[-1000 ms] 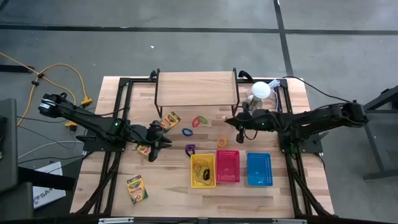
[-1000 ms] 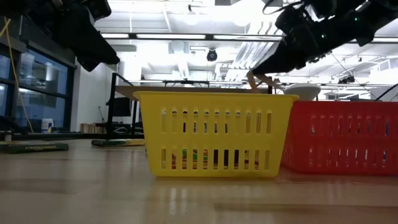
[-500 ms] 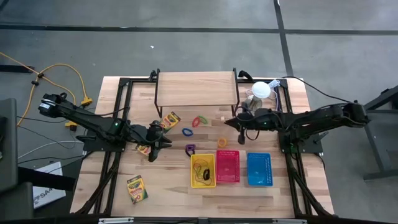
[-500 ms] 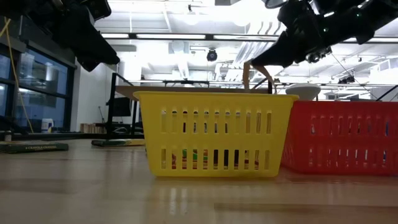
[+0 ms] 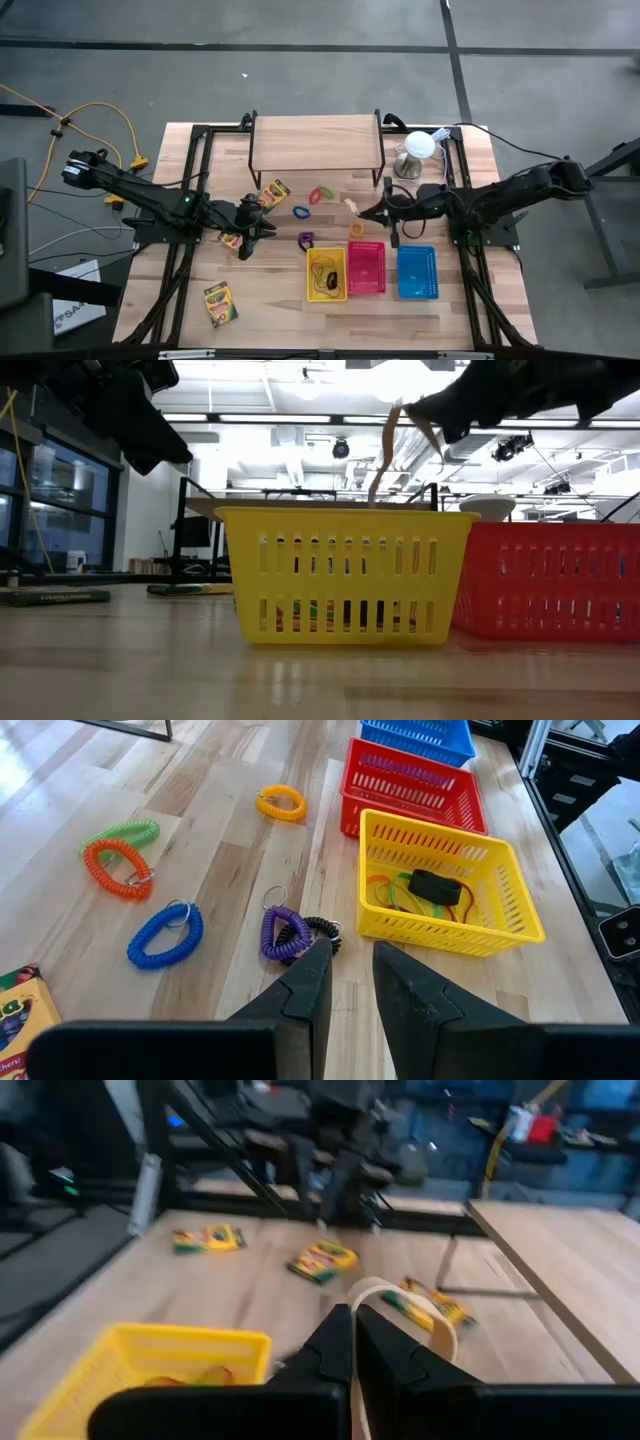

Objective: Pick & Place Office Desk Supplies
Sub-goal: Put the white rubber band into the yellow bin

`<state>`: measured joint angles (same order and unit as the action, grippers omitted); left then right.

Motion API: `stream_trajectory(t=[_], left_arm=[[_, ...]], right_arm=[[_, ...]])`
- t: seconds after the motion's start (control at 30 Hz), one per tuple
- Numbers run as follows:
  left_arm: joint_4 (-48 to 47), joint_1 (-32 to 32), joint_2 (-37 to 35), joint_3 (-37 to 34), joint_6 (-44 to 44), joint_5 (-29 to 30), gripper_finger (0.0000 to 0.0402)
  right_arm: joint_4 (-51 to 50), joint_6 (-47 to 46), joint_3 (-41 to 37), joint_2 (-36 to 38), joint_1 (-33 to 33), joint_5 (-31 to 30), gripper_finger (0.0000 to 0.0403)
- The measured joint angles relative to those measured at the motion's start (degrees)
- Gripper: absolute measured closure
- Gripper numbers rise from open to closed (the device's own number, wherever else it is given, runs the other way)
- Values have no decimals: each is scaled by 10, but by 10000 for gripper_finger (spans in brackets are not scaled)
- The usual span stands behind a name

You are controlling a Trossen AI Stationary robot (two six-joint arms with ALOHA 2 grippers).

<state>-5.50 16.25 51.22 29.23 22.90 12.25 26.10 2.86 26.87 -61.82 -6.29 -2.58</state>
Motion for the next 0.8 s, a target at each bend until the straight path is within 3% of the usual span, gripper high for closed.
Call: stream_trajectory(t=[0.5, 0.8], left_arm=[[0, 0, 0, 0, 0, 0, 328], [0, 0, 0, 0, 0, 0, 328]], right_arm=[[29, -42, 0, 0, -92, -3, 401], [28, -43, 0, 0, -107, -4, 401]])
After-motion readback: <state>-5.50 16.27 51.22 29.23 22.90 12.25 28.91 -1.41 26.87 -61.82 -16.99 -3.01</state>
